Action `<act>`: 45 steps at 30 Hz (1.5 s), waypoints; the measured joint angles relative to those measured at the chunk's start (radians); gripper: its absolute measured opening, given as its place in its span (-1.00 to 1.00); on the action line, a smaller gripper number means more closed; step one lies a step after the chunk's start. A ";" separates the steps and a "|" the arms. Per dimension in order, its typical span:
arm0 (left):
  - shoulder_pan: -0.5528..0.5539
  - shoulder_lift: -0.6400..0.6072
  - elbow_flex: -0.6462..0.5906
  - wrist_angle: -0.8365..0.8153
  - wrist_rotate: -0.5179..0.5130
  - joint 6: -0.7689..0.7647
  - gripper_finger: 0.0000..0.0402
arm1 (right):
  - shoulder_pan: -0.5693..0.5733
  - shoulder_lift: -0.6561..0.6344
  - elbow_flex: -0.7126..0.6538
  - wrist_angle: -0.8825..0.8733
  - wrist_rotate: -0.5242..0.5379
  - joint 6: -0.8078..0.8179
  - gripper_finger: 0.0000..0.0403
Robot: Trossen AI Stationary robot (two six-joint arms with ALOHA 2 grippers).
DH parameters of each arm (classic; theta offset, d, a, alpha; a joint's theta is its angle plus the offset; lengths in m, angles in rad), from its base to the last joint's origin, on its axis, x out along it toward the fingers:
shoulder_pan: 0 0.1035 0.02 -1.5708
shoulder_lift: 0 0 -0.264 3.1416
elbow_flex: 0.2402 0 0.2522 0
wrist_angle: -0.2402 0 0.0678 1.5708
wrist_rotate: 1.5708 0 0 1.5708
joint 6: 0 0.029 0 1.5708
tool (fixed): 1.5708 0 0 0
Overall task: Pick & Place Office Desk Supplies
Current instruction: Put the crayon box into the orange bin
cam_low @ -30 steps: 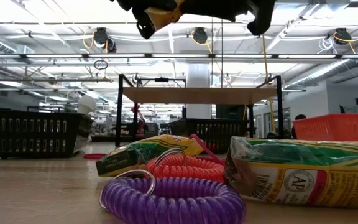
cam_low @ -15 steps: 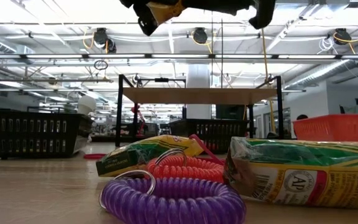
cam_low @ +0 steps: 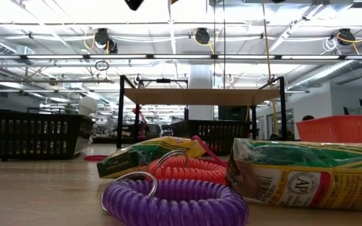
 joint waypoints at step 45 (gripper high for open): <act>-0.089 -0.659 -0.820 0.486 -0.429 -0.042 -0.89 | -0.005 -1.150 -0.403 -0.337 -0.041 0.739 -0.69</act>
